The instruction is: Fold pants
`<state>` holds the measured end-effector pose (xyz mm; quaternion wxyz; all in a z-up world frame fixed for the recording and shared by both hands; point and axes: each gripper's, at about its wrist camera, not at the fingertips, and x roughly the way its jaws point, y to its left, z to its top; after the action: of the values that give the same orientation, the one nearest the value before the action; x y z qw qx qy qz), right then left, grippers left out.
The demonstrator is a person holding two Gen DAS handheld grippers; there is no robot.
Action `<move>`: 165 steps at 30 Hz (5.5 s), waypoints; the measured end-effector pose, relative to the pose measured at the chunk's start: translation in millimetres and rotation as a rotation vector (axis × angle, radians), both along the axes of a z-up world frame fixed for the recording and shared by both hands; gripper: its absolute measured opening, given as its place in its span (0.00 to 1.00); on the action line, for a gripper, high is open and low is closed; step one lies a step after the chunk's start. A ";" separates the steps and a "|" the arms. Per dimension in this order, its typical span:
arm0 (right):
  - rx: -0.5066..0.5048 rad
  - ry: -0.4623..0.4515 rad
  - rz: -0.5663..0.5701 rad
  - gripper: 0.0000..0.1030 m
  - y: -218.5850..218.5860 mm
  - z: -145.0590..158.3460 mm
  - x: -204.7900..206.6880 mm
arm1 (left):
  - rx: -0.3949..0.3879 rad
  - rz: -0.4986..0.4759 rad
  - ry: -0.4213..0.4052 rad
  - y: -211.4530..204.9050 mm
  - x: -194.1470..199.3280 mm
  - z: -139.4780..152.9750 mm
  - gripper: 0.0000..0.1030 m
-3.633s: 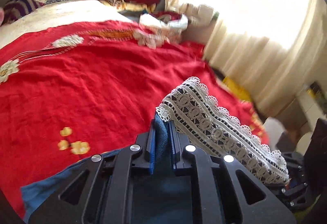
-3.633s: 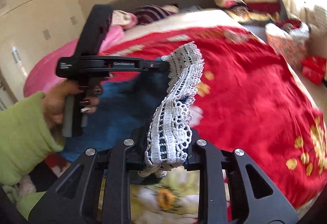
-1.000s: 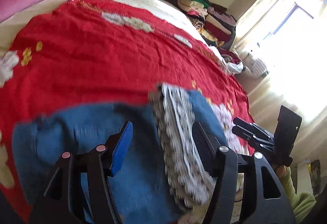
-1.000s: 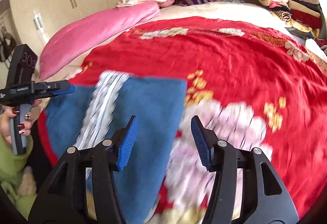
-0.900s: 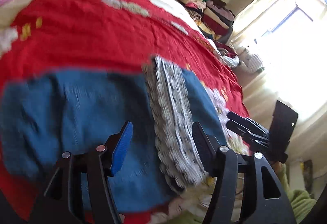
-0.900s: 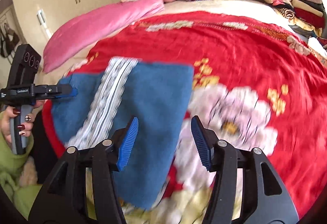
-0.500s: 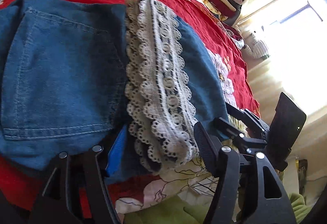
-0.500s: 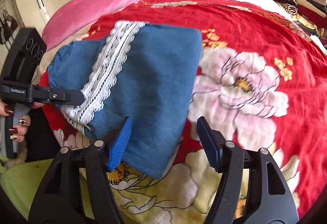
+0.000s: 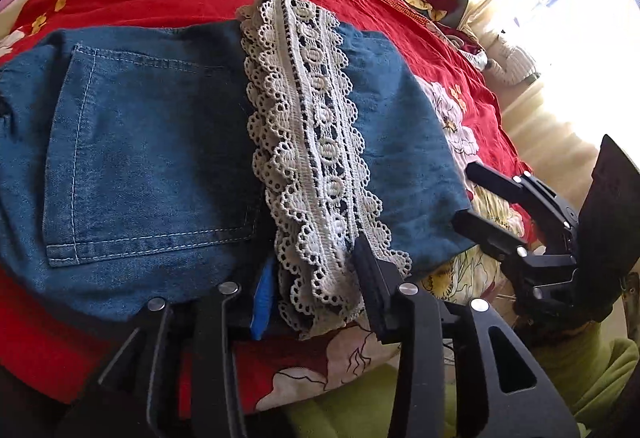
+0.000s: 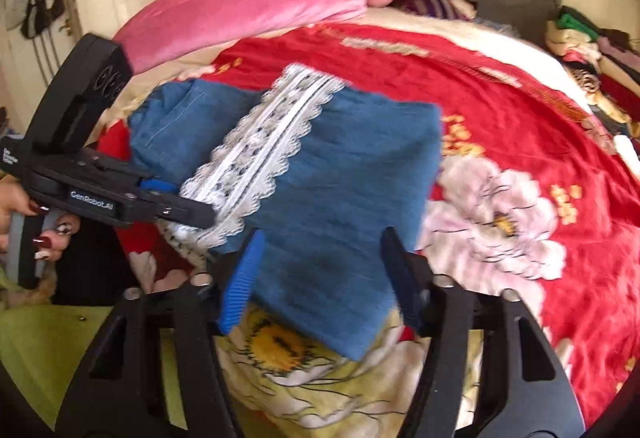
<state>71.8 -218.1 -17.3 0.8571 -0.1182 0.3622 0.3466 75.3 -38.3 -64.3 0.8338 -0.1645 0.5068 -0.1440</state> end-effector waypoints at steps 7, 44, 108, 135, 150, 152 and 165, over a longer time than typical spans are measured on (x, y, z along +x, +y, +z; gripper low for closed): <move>-0.085 0.088 -0.027 0.44 3.1 -29.7 6.2 | 0.070 -0.026 -0.025 -9.5 -0.1 4.5 0.41; 0.089 -0.104 -0.028 0.90 23.1 81.6 7.5 | 0.270 0.227 -0.187 78.3 -50.0 77.9 0.94; 0.171 0.115 0.450 0.28 118.1 81.6 92.0 | -0.173 0.088 -0.150 56.6 -6.1 56.6 0.48; 0.130 0.324 0.066 0.62 26.6 -4.0 109.3 | 0.282 -0.060 -0.185 -8.6 9.4 46.7 0.32; 0.131 0.295 0.091 0.51 30.3 -7.6 105.3 | 0.281 -0.045 -0.185 -10.1 2.7 40.9 0.32; 0.125 0.285 0.084 0.56 27.6 -5.3 103.3 | 0.280 -0.045 -0.185 -10.3 2.5 40.9 0.33; 0.055 0.079 0.138 0.58 57.3 49.7 100.7 | 0.301 -0.057 -0.188 -13.1 -2.2 41.4 0.32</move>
<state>172.5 -160.8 32.4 0.8193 -0.1057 0.3770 0.4189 73.1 -51.4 -22.9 0.8883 -0.0090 0.4471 -0.1048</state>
